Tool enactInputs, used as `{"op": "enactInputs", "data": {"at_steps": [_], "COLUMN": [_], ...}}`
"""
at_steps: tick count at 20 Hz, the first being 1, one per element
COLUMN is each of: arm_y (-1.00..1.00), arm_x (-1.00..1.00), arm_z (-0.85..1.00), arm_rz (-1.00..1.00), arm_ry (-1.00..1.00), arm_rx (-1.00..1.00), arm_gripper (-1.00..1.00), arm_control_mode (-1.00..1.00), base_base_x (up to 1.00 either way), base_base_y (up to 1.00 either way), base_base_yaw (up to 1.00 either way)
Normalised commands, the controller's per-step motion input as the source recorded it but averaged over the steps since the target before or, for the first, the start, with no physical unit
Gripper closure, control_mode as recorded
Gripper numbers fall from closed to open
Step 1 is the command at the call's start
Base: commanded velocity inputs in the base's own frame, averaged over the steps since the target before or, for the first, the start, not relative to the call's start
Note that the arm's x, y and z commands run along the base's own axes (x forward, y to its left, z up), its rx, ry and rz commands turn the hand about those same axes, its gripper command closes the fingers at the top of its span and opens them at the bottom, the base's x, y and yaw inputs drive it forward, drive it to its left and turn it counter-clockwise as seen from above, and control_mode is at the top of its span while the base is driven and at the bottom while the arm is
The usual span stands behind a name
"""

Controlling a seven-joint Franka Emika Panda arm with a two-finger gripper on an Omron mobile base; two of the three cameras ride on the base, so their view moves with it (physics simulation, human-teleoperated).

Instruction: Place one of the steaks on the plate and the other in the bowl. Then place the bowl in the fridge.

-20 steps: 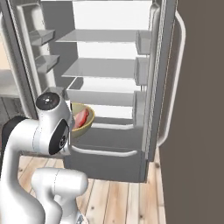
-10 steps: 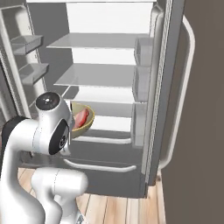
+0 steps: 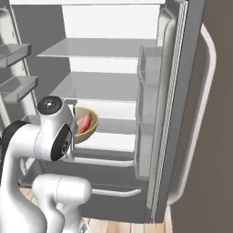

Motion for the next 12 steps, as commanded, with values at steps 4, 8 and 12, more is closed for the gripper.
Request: {"op": "enactInputs", "data": {"at_steps": [4,8,12], "arm_y": [0.0,0.0,0.0], "arm_x": [0.0,0.0,0.0], "arm_z": [0.0,0.0,0.0], "arm_rz": [0.0,0.0,0.0], "arm_ry": [0.0,0.0,0.0], "arm_rx": [0.0,0.0,0.0], "arm_gripper": [1.0,1.0,1.0], "arm_control_mode": [1.0,1.0,1.0], "base_base_x": [0.55,0.46,0.45], "base_base_y": [0.0,-0.02,-0.01], "base_base_yaw": [0.0,0.0,0.0]}}
